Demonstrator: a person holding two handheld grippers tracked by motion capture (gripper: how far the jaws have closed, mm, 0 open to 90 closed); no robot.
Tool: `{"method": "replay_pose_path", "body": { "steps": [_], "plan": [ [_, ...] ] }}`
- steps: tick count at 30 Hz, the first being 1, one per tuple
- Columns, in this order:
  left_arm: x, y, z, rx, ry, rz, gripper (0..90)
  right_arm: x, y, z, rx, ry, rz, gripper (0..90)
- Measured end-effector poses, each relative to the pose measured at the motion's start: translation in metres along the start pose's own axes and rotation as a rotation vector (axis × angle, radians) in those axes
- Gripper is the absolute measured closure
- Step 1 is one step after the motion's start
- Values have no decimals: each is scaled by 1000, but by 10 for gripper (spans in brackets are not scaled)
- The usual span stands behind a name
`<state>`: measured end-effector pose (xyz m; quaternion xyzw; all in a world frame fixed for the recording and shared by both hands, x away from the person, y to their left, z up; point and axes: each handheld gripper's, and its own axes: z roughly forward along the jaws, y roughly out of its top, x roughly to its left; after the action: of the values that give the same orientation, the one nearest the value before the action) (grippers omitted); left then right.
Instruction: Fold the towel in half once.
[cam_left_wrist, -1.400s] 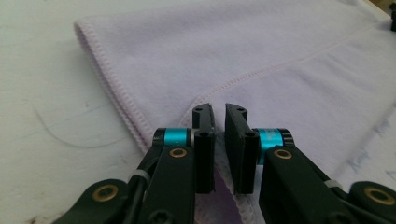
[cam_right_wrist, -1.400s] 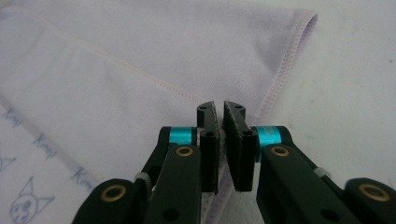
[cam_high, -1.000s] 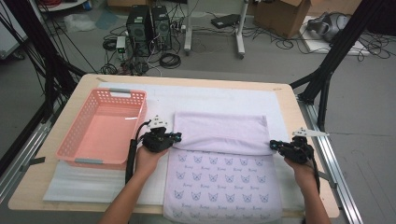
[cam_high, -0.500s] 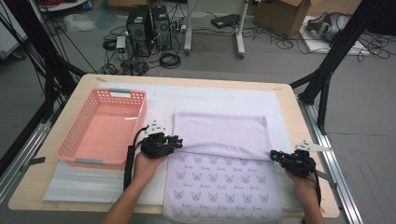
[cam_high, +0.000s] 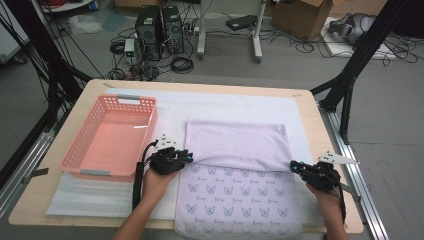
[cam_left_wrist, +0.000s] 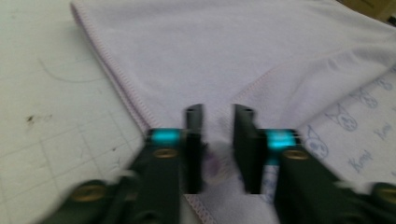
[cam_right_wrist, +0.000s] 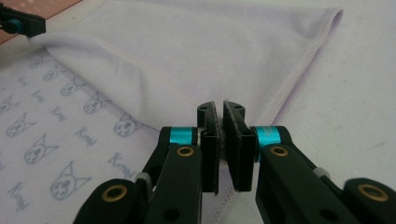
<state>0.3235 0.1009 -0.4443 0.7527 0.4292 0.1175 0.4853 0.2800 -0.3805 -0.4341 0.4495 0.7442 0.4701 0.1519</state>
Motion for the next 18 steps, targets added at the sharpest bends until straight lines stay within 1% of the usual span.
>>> {"method": "replay_pose_path", "body": {
  "steps": [1, 3, 5, 6, 7, 8, 11, 12, 14, 16, 18],
  "plan": [
    [0, -1, 0, 1, 3, 3, 601, 1, 1, 0, 4, -5, -2, 844],
    [0, -2, 2, 22, 2, 18, 594, 3, 2, 1, 11, -12, -16, 844],
    [0, -3, 4, 32, -9, 26, 665, 5, 2, 1, 20, -18, -18, 844],
    [0, -4, 4, 39, -17, 36, 728, 5, 2, 2, 26, -24, -22, 844],
    [-1, -5, 4, 43, -21, 46, 810, 4, 1, 2, 35, -28, -22, 844],
    [-3, -5, 4, 39, -21, 64, 860, 4, 1, 1, 35, -30, -23, 844],
    [-3, -5, 0, 34, -33, 71, 871, 3, -2, -2, 41, -21, -5, 844],
    [-3, -5, -4, 23, -43, 68, 872, 3, -2, -3, 43, -22, -11, 844],
    [-2, -6, -10, 3, -53, 62, 874, 3, -4, -6, 44, -14, -6, 844],
    [-2, -8, -17, -17, -69, 49, 875, 4, -7, -9, 49, -7, -9, 844],
    [-3, -11, -24, -28, -81, 48, 874, 5, -11, -10, 57, -2, -8, 844]
  ]
}}
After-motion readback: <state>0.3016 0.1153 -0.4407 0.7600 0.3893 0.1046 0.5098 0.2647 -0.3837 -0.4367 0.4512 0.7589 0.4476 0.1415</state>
